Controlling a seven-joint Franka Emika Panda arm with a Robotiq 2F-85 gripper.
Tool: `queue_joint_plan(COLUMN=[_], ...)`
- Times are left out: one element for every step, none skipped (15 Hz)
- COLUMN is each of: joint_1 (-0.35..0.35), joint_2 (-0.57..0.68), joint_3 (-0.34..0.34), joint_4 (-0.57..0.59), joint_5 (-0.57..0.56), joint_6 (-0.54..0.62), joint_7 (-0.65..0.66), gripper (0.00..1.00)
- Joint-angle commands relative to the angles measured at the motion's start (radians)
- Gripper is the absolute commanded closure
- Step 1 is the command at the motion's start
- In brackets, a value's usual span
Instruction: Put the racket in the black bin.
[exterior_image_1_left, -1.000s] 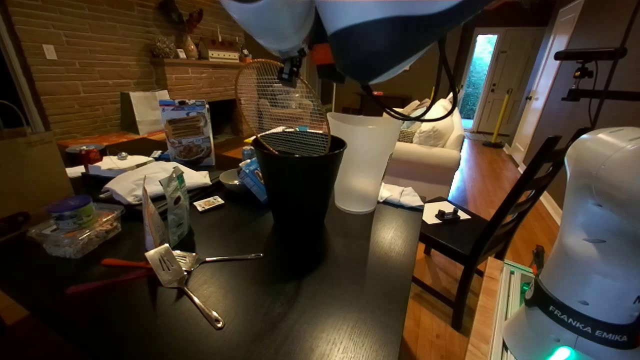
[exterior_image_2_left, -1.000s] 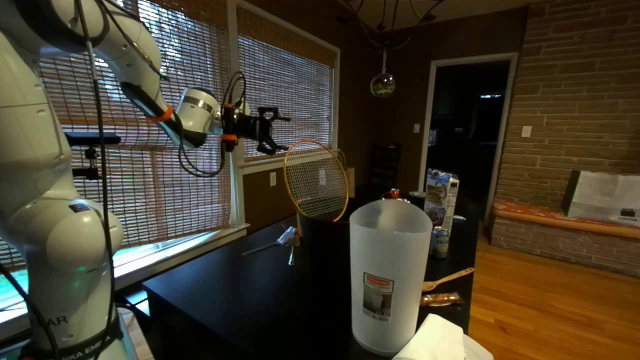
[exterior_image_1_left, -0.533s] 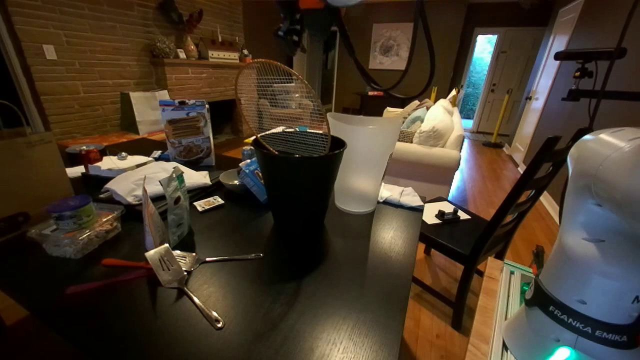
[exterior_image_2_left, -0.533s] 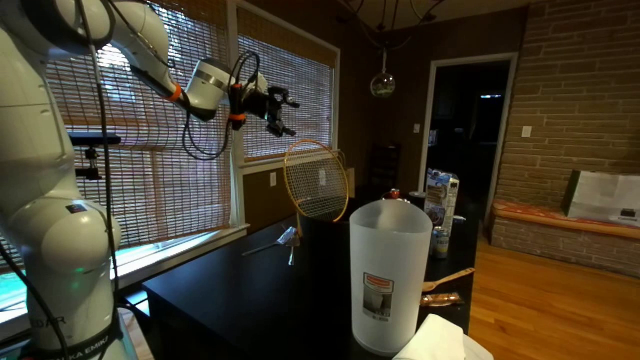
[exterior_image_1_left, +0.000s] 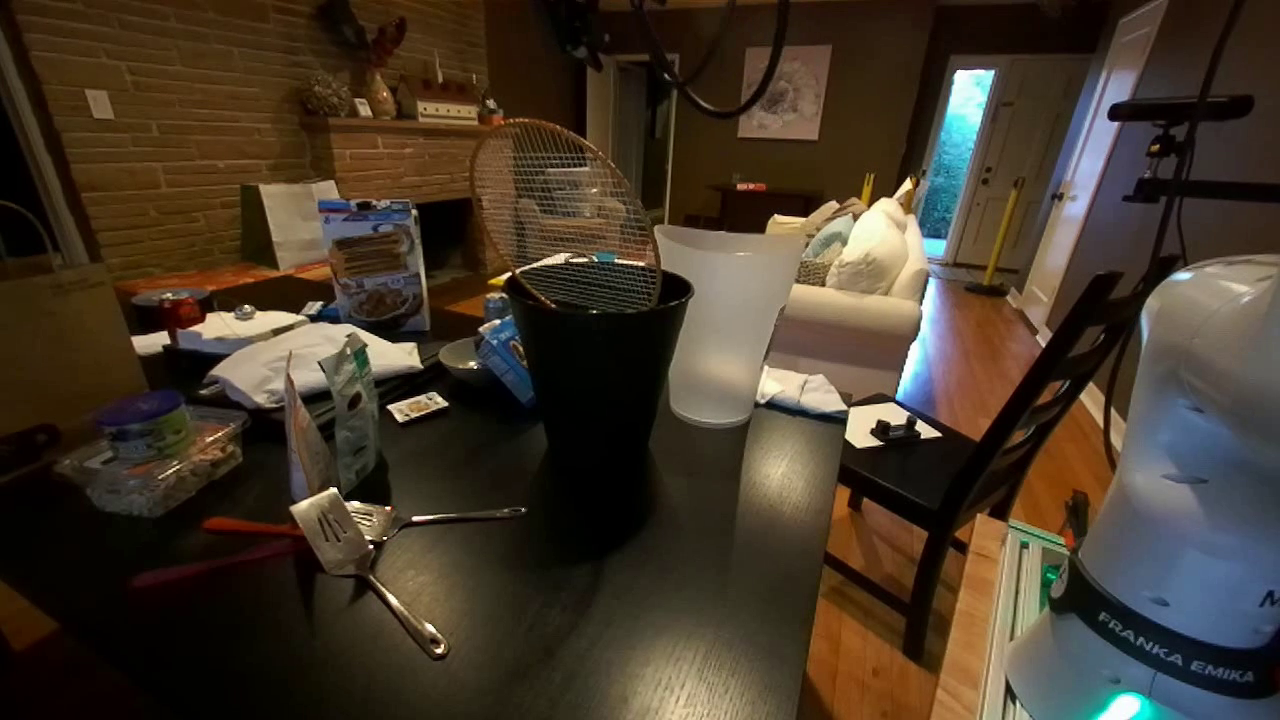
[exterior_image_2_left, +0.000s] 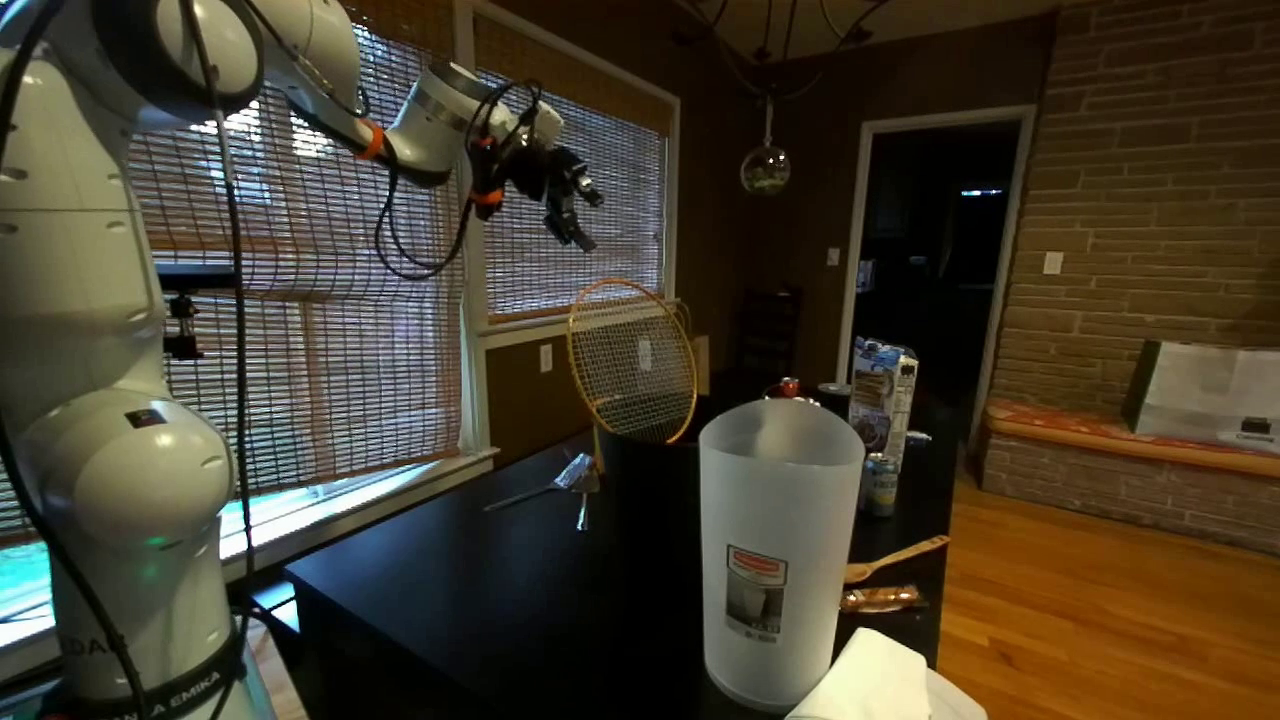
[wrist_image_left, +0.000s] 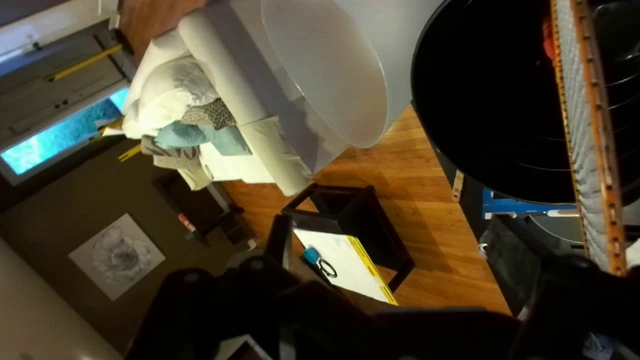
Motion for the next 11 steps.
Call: queue_joint_plan(joint_1=[-0.009, -0.009, -0.009, -0.009, -0.009, -0.005, -0.005, -0.004, -0.004, -0.004, -0.004], joint_2=[0.064, 0.072, 0.078, 0.08, 0.074, 0.06, 0.064, 0.067, 0.069, 0.069, 0.07], joint_3=[-0.002, -0.002, -0.002, -0.004, -0.005, -0.002, -0.003, -0.003, -0.003, -0.003, -0.003], joint_4=[0.129, 0.147, 0.16, 0.163, 0.15, 0.121, 0.126, 0.13, 0.132, 0.132, 0.132], joint_5=[0.13, 0.152, 0.171, 0.183, 0.179, 0.143, 0.146, 0.147, 0.148, 0.148, 0.148], joint_6=[-0.055, -0.062, -0.061, -0.053, -0.018, -0.031, -0.029, -0.029, -0.029, -0.029, -0.029], joint_7=[0.069, 0.085, 0.101, 0.118, 0.135, 0.104, 0.115, 0.119, 0.121, 0.122, 0.124], gripper=[0.0, 0.0, 0.0, 0.0, 0.0, 0.0, 0.0, 0.0, 0.0, 0.0, 0.0])
